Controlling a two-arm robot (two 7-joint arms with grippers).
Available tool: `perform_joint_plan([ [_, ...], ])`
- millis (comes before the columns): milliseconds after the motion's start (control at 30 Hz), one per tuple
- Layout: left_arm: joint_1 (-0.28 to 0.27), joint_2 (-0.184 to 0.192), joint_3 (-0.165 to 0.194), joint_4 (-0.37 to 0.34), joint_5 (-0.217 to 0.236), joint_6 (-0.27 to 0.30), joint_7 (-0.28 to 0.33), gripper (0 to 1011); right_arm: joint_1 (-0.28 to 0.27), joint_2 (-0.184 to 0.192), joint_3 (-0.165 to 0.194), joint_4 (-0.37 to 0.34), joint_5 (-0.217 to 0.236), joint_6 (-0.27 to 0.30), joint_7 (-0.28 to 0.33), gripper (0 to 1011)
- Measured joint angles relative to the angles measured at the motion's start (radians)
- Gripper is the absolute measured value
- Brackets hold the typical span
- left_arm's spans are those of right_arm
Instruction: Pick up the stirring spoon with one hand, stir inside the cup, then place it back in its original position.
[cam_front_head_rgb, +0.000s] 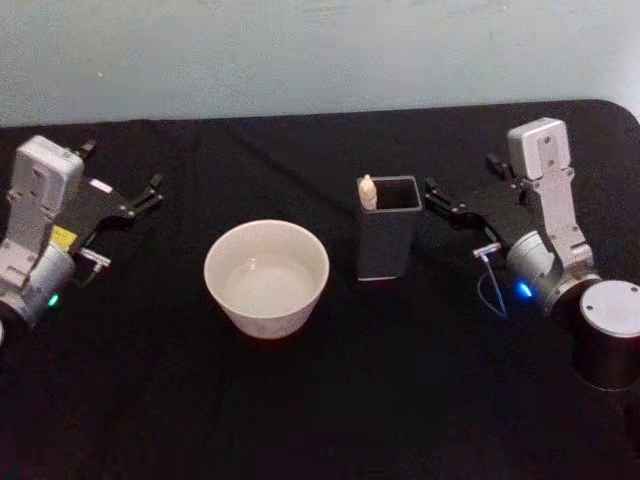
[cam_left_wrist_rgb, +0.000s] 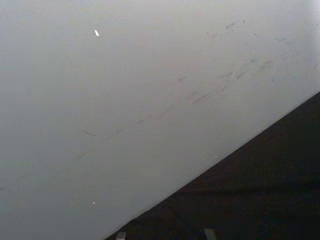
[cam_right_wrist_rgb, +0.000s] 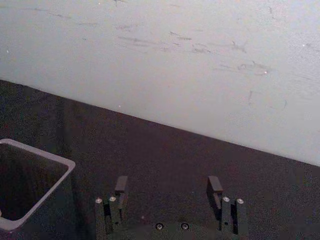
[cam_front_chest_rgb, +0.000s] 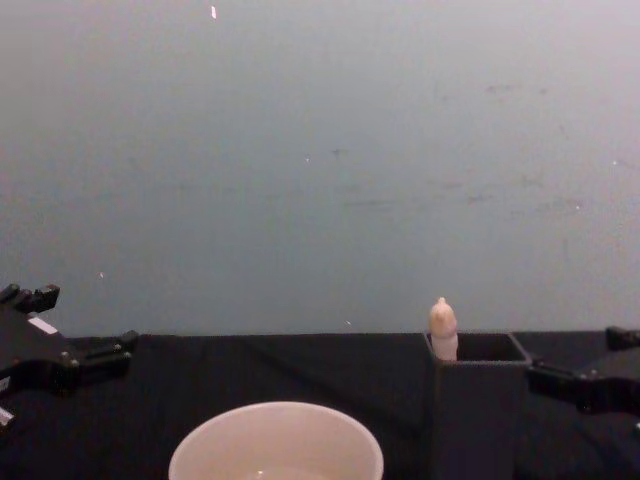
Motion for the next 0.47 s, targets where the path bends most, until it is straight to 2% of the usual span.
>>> perform_joint_plan([
  [467,0.000,0.000,0.000,0.000,0.000,0.000,0.000,1001,0.000,0.000,0.000,0.000,0.000,0.000,0.000,1000],
])
